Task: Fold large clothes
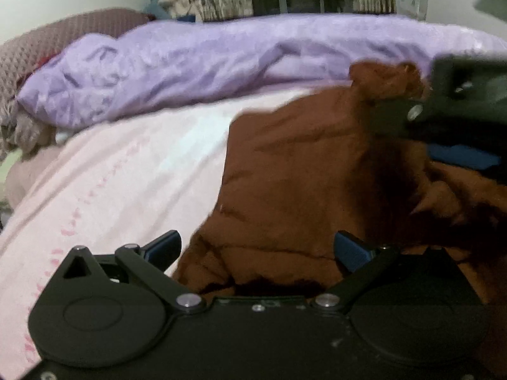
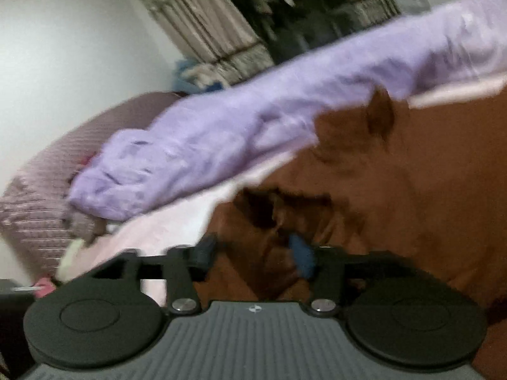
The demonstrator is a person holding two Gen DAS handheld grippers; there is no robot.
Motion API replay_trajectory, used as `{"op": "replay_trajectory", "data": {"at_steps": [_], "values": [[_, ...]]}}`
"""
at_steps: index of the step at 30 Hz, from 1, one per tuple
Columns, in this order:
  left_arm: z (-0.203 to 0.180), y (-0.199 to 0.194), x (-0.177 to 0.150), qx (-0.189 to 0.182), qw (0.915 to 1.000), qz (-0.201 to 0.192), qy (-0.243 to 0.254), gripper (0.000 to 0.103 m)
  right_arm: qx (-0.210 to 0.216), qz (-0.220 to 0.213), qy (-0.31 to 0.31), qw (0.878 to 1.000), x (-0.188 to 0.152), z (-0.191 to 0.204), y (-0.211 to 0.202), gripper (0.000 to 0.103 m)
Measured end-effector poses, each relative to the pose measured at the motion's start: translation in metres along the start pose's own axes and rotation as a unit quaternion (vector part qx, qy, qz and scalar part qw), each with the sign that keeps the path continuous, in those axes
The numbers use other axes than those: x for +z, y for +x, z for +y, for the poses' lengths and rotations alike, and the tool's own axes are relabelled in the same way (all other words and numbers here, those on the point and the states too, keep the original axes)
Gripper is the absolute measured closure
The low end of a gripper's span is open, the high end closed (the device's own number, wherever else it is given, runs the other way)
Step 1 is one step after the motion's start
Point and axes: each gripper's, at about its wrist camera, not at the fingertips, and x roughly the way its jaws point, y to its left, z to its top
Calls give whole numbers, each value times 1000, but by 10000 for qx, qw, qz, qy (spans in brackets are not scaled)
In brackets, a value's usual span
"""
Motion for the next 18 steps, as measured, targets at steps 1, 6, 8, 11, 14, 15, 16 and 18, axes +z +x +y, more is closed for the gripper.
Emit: {"op": "replay_trajectory", "data": {"at_steps": [1, 6, 8, 11, 14, 15, 16, 18], "values": [[-2, -9, 6, -21, 9999, -108, -10, 0, -2, -102, -79, 9999, 5, 0, -11, 26], [-14, -54, 36, -382, 9955, -832, -245, 0, -199, -820, -214, 9962, 37, -16, -76, 40], [-23, -62, 46, -536, 9918, -1145, -205, 0, -698, -997, -216, 9923, 49, -35, -88, 42], [-39, -47, 56, -576, 9917, -1146, -18, 0, -1727, -910, -185, 9806, 64, -71, -89, 73], [-54, -10, 58, -484, 9950, -853, 194, 0, -2118, -781, 32, 9742, 73, -119, -83, 91], [-58, 10, 57, -287, 9967, -662, 378, 0, -2191, -763, 61, 9727, 78, -133, -77, 91], [-64, 30, 56, 63, 9975, -406, 574, 0, -2392, -659, 177, 9686, 84, -152, -69, 91], [-63, 67, 52, 302, 9964, 99, 789, 0, -2749, -268, 376, 9604, 88, -179, -44, 91]]}}
